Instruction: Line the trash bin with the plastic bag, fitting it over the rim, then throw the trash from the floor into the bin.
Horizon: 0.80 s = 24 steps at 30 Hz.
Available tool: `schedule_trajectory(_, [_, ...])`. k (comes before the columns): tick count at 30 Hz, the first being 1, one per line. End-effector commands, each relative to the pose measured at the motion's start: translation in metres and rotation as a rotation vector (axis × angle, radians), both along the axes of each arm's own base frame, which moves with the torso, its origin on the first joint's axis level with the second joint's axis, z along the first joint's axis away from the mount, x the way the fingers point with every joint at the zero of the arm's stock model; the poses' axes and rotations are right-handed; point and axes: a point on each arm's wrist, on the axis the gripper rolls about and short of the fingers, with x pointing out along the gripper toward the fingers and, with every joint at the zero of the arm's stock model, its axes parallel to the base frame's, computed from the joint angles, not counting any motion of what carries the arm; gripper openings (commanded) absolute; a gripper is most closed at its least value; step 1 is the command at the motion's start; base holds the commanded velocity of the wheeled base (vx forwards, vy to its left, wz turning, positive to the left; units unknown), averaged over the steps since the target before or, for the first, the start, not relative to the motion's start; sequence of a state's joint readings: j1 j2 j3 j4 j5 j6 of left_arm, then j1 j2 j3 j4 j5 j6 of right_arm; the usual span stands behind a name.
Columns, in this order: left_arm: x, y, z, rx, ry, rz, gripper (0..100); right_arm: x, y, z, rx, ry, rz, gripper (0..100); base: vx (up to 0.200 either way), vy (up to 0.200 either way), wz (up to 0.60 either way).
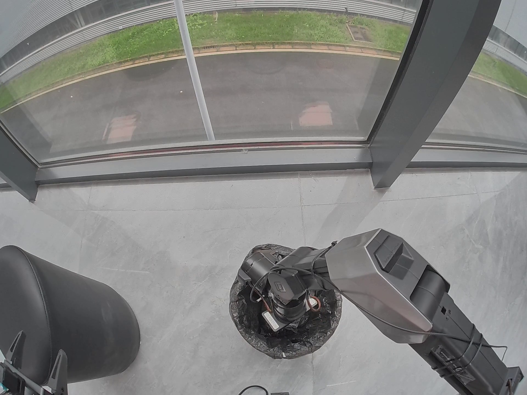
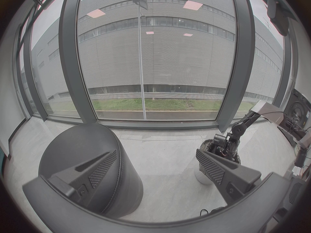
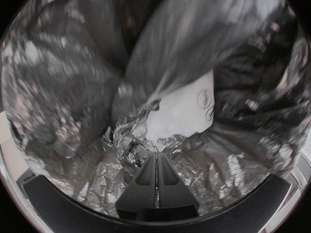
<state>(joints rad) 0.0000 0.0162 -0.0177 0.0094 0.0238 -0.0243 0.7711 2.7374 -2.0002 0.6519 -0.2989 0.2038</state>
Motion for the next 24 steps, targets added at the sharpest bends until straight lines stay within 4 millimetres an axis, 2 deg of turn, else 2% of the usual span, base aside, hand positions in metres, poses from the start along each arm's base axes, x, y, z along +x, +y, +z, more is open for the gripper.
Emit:
schedule_trajectory(1, [0.0,0.0,-0.004,0.0,-0.002,0.001,100,0.003,0.003,0.036,0.049,-0.08,0.027,0,0.0,0.0,0.0])
schedule_trajectory(4, [0.0,0.0,-0.004,0.0,-0.002,0.001,100,0.004,0.004,0.037,0.055,-0.09,0.032,0,0.0,0.0,0.0])
schedule_trajectory(14, [0.0,0.0,-0.004,0.0,-0.002,0.001,100,0.003,0.045,-0.004,0.133,-0.3,0.135,0,0.0,0.0,0.0])
schedule_trajectory(19, [0.0,0.0,-0.004,0.0,-0.002,0.001,100,0.001,0.056,-0.01,0.134,-0.372,0.181,0,0.0,0.0,0.0])
schedule_trajectory(24, [0.0,0.0,-0.004,0.0,-0.002,0.001,100,-0.001,0.064,-0.007,0.169,-0.42,0.19,0,0.0,0.0,0.0])
